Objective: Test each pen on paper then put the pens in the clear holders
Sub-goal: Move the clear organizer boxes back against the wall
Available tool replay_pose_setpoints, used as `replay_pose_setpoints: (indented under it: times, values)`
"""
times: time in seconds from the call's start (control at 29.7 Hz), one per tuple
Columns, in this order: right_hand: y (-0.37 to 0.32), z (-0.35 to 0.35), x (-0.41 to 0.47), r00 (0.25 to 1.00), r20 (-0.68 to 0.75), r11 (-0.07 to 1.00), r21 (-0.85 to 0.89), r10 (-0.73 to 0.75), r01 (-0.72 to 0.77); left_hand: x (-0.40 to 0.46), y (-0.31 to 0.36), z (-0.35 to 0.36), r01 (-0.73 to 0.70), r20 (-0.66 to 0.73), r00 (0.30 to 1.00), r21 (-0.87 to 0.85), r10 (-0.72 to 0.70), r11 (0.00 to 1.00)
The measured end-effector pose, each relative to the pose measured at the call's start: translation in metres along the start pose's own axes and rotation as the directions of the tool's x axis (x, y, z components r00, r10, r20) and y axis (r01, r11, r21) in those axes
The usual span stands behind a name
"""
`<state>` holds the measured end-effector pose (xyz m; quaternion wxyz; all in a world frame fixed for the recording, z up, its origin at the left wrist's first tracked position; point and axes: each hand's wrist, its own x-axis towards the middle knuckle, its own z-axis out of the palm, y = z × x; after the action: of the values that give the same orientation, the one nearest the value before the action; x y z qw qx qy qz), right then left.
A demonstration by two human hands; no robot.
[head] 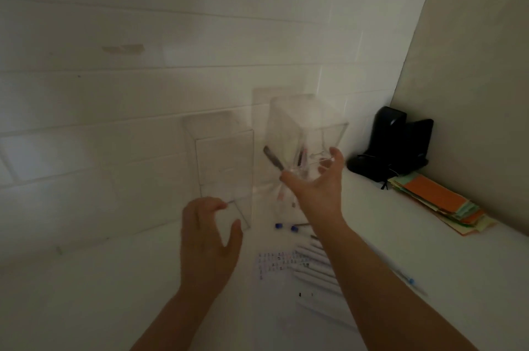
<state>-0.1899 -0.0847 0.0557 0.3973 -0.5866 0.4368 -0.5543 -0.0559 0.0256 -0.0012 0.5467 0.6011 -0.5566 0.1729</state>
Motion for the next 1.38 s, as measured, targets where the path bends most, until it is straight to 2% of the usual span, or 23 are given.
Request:
replay_pose_setpoints:
  times: [0.03,0.07,0.13,0.17,0.24,0.27,0.3,0.4,0.44,0.51,0.57,0.61,0.71,0.74,0.84,0.91,0.98,1.11,1.28,1.38]
  values:
    - [-0.004,-0.012,-0.002,0.999,-0.036,0.999,0.038,-0.001,0.002,0.001,0.009,0.002,-0.057,0.081,0.995,-0.045,0.060,0.997]
    - [-0.008,-0.024,-0.007,0.998,-0.066,0.997,0.081,0.008,-0.002,0.002,0.018,0.005,-0.049,0.167,0.984,-0.104,0.066,0.993]
    - [-0.016,-0.047,-0.018,0.995,-0.094,0.978,0.206,0.036,-0.016,0.000,0.038,0.016,0.154,0.302,0.950,-0.246,-0.075,0.957]
    - [-0.020,-0.058,-0.026,0.994,-0.093,0.961,0.274,0.050,-0.023,-0.001,0.050,0.020,0.330,0.369,0.907,-0.327,-0.201,0.886]
    - [-0.023,-0.076,-0.044,0.994,-0.067,0.922,0.383,0.090,-0.058,0.000,0.070,0.026,0.668,0.581,0.715,-0.404,-0.388,0.625]
    - [-0.023,-0.083,-0.053,0.993,-0.035,0.898,0.430,0.116,-0.090,0.000,0.078,0.027,0.749,0.672,0.632,-0.402,-0.386,0.526]
    - [-0.020,-0.090,-0.060,0.990,0.012,0.874,0.468,0.143,-0.132,-0.001,0.083,0.027,0.790,0.736,0.588,-0.434,-0.334,0.433]
    - [-0.008,-0.110,-0.078,0.958,0.193,0.847,0.453,0.211,-0.278,-0.009,0.088,0.029,0.789,0.765,0.611,-0.611,-0.203,0.074]
    - [-0.005,-0.117,-0.081,0.943,0.232,0.856,0.409,0.238,-0.317,-0.012,0.086,0.031,0.761,0.745,0.635,-0.648,-0.204,0.002]
    - [0.001,-0.136,-0.082,0.936,0.233,0.851,0.399,0.265,-0.341,-0.012,0.082,0.033,0.720,0.698,0.662,-0.693,-0.272,-0.027]
    - [0.006,-0.160,-0.075,0.946,0.180,0.787,0.524,0.270,-0.325,-0.009,0.079,0.028,0.704,0.664,0.687,-0.709,-0.296,0.045]
    - [0.007,-0.171,-0.070,0.950,0.157,0.766,0.562,0.270,-0.310,-0.009,0.077,0.025,0.699,0.640,0.702,-0.703,-0.314,0.130]
    - [0.018,-0.198,-0.060,0.951,0.191,0.816,0.489,0.244,-0.308,-0.007,0.070,0.010,0.703,0.596,0.711,-0.604,-0.373,0.375]
    - [0.020,-0.204,-0.058,0.946,0.220,0.847,0.428,0.240,-0.315,-0.006,0.063,0.008,0.688,0.588,0.726,-0.611,-0.358,0.392]
    - [0.031,-0.224,-0.055,0.920,0.327,0.926,0.228,0.218,-0.300,0.000,0.050,-0.006,0.648,0.573,0.762,-0.682,-0.303,0.339]
    - [0.039,-0.234,-0.054,0.906,0.370,0.966,0.069,0.208,-0.250,0.004,0.045,-0.011,0.593,0.532,0.804,-0.688,-0.264,0.419]
    - [0.050,-0.241,-0.054,0.890,0.404,0.974,-0.003,0.209,-0.228,0.009,0.047,-0.011,0.560,0.489,0.828,-0.705,-0.273,0.435]
    - [0.065,-0.241,-0.059,0.883,0.429,0.974,0.026,0.191,-0.224,0.023,0.055,-0.006,0.519,0.400,0.852,-0.729,-0.338,0.447]
    - [0.074,-0.241,-0.060,0.886,0.430,0.971,0.076,0.175,-0.228,0.040,0.069,0.002,0.448,0.375,0.894,-0.716,-0.246,0.536]
    - [0.076,-0.242,-0.058,0.898,0.422,0.968,0.147,0.124,-0.203,0.049,0.074,0.009,0.424,0.368,0.905,-0.727,-0.215,0.540]
